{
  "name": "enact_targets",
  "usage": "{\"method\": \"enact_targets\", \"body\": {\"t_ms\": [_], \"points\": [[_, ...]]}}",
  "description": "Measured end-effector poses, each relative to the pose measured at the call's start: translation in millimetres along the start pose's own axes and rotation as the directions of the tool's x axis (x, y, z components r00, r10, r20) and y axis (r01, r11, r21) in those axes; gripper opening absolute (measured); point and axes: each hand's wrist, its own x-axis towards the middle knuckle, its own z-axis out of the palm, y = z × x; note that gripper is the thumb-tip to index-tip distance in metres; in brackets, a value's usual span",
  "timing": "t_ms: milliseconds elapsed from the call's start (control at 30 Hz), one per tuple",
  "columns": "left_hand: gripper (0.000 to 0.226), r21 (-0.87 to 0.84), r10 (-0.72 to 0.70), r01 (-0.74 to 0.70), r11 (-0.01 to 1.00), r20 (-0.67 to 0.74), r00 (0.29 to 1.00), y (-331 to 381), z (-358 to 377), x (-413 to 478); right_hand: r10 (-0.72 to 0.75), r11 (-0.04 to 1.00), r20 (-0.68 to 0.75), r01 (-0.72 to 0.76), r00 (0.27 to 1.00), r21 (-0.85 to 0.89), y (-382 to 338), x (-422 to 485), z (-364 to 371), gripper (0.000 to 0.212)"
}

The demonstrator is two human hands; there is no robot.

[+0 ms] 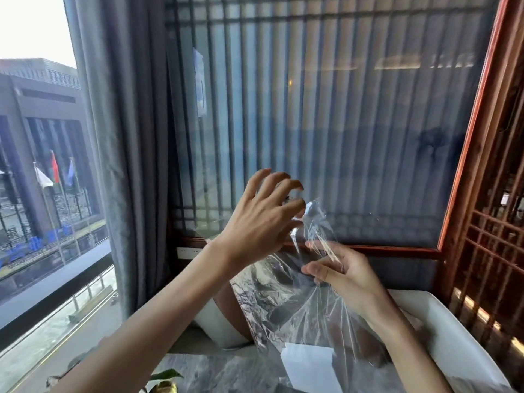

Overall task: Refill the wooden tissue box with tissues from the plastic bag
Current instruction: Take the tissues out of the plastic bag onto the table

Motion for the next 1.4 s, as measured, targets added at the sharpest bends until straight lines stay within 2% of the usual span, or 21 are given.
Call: {"method": "enact_targets", "body": {"t_ms": [67,100,133,200,233,267,367,433,500,567,600,700,833,933,1033,1100,1167,1233,1300,1400], "points": [[0.016,-0.116,-0.065,0.063,0.991,-0.017,0.998,-5.4,-1.0,4.4,-0.016,0.999,0.007,0.017,1.000,-0.038,2.3,-3.4,1.6,0.047],[0.015,-0.242,-0.166,0.156,0.958,-0.020,0.986,-9.6,-2.4,6.1,-0.019,0.998,0.006,0.019,1.000,-0.061,4.4,-4.7,1.7,0.048],[0.013,-0.397,-0.283,0.259,0.881,-0.003,0.959,-13.8,-4.6,7.3,-0.011,0.997,0.000,0.011,1.000,-0.077,6.6,-6.2,1.0,0.046],[0.023,-0.663,-0.443,0.387,0.641,0.092,0.892,-19.6,-5.4,4.8,0.006,0.997,-0.015,-0.007,1.000,-0.079,10.5,-8.7,-1.8,0.042],[0.031,-0.729,-0.465,0.411,0.548,0.142,0.874,-21.2,-4.0,-0.2,0.007,0.997,-0.017,-0.008,1.000,-0.077,11.7,-10.1,-3.3,0.042],[0.037,-0.741,-0.445,0.414,0.529,0.173,0.879,-22.1,-2.9,-6.6,0.008,0.997,-0.013,-0.009,1.000,-0.074,12.6,-11.9,-5.0,0.045],[0.041,-0.613,-0.268,0.349,0.709,0.224,0.937,-25.4,4.0,-28.2,0.013,1.000,-0.019,-0.013,1.000,-0.011,16.9,-17.7,-12.8,0.050],[0.036,-0.581,-0.246,0.321,0.748,0.207,0.947,-31.0,12.0,-36.9,0.019,1.000,-0.025,-0.019,1.000,0.019,20.4,-22.5,-19.0,0.048],[0.031,-0.643,-0.277,0.347,0.682,0.212,0.937,-37.1,20.3,-42.6,0.025,0.999,-0.034,-0.023,0.999,0.047,26.7,-28.5,-23.6,0.047],[0.036,-0.708,-0.302,0.396,0.586,0.263,0.916,-35.7,26.3,-47.5,0.044,0.998,-0.035,-0.042,0.998,0.050,34.8,-37.2,-24.7,0.045],[0.044,-0.694,-0.310,0.400,0.599,0.261,0.914,-34.7,30.3,-49.9,0.056,0.998,-0.035,-0.055,0.998,0.042,38.8,-41.7,-25.1,0.045],[0.062,-0.580,-0.270,0.362,0.730,0.242,0.932,-22.3,41.5,-59.5,0.106,0.994,-0.026,-0.107,0.994,-0.011,53.6,-57.3,-29.8,0.047],[0.054,-0.601,-0.144,0.334,0.726,0.343,0.928,9.3,51.8,-73.0,0.154,0.988,-0.078,-0.154,0.985,0.006,75.5,-80.9,-34.4,0.049],[0.041,-0.598,-0.034,0.236,0.766,0.329,0.944,30.7,58.6,-89.1,0.117,0.988,-0.159,-0.132,0.980,-0.086,89.7,-99.2,-28.4,0.026],[0.034,-0.614,0.019,0.230,0.755,0.371,0.929,46.1,58.4,-114.7,0.187,0.972,-0.104,-0.199,0.977,-0.127,103.6,-118.4,-23.4,0.023],[0.028,-0.654,0.073,0.182,0.734,0.343,0.936,52.4,55.7,-134.2,0.235,0.965,-0.016,-0.235,0.972,-0.114,109.4,-133.0,-25.8,0.023],[0.035,-0.673,0.094,0.158,0.723,0.321,0.942,56.9,53.6,-154.0,0.273,0.959,0.048,-0.268,0.961,-0.096,112.5,-149.5,-29.5,0.027],[0.037,-0.651,0.076,0.155,0.743,0.312,0.947,63.6,57.0,-171.9,0.306,0.949,0.054,-0.301,0.950,-0.094,118.4,-163.8,-31.7,0.029],[0.030,-0.651,0.064,0.167,0.740,0.315,0.947,75.9,69.2,-192.2,0.349,0.932,0.030,-0.344,0.937,-0.111,132.7,-174.6,-29.3,0.027],[0.028,-0.671,0.087,0.254,0.696,0.430,0.899,102.2,90.9,-220.9,0.460,0.878,-0.011,-0.456,0.888,-0.146,167.9,-192.8,-21.1,0.020]]}}
